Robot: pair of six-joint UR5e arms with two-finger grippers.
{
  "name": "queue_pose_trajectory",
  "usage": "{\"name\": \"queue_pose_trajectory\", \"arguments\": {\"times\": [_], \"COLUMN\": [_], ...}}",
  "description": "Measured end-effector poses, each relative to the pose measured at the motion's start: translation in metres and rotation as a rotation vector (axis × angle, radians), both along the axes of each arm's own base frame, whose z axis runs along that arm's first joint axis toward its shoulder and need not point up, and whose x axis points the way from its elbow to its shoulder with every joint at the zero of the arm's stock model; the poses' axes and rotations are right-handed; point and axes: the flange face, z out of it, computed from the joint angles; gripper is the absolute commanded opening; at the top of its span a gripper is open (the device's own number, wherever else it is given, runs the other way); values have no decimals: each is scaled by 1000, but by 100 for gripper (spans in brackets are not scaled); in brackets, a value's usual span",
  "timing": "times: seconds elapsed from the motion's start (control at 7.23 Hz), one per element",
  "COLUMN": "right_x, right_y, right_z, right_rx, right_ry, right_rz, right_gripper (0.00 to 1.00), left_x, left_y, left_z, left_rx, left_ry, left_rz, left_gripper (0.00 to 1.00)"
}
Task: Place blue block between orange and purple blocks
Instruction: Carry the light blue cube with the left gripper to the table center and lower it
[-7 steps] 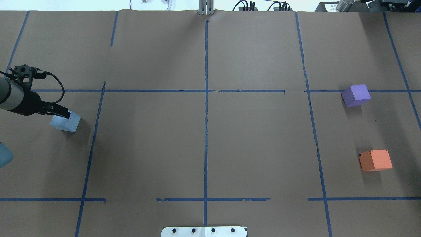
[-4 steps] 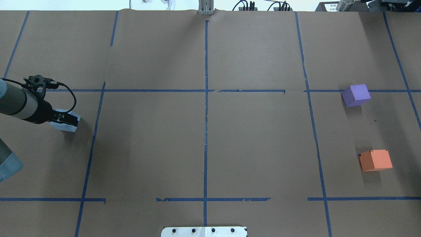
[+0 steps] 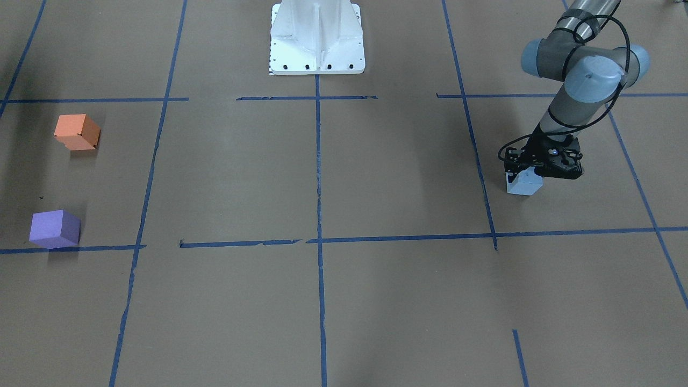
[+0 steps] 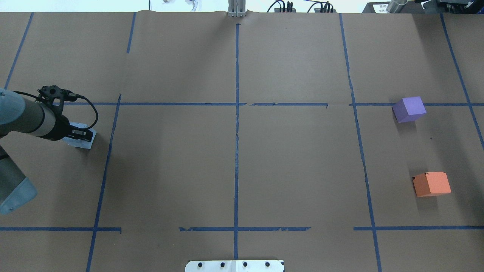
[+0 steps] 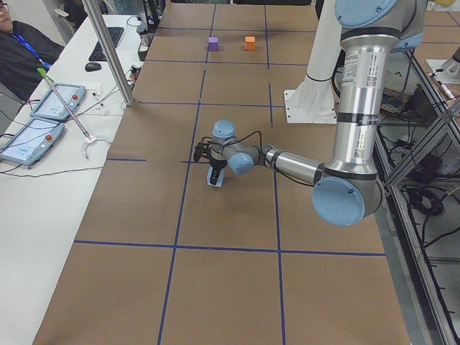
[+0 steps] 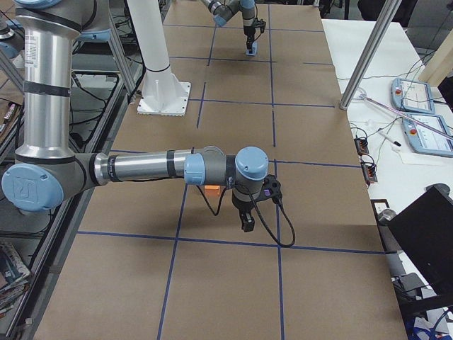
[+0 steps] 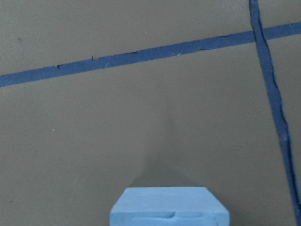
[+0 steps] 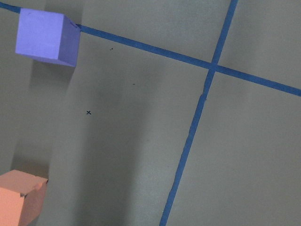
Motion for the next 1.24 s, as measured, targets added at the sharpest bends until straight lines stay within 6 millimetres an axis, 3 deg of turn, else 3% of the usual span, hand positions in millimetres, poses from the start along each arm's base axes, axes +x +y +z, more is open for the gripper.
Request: {"name": "queue_pose_trajectory", "arguments": {"times": [0.14, 0.41, 0.69, 0.83, 0.97, 1.11, 1.24], "right_x": [0, 0, 0, 0, 0, 0, 0], "right_y": [0, 0, 0, 0, 0, 0, 0], "right_z": [0, -1, -1, 0, 0, 0, 1], "right_rx": [1, 2, 1, 0, -1, -2, -3], "right_ry": [0, 0, 0, 0, 0, 0, 0], "right_rz": [0, 0, 0, 0, 0, 0, 0], "right_gripper": [100, 100, 100, 100, 100, 100, 100], "left_x": [14, 68, 164, 203, 242, 279, 305], "left_y": [-13, -33, -4, 8, 14, 18, 21], "left_z": [-33, -129, -236, -278, -309, -330, -337], "left_rx": [8, -20, -126, -175, -205, -214, -219], "left_ry": [10, 47, 96, 124, 130, 116, 99], "left_rz": [-3, -15, -6, -19, -41, -72, -90], "left_gripper": [32, 34, 34, 40, 49, 78, 100]}}
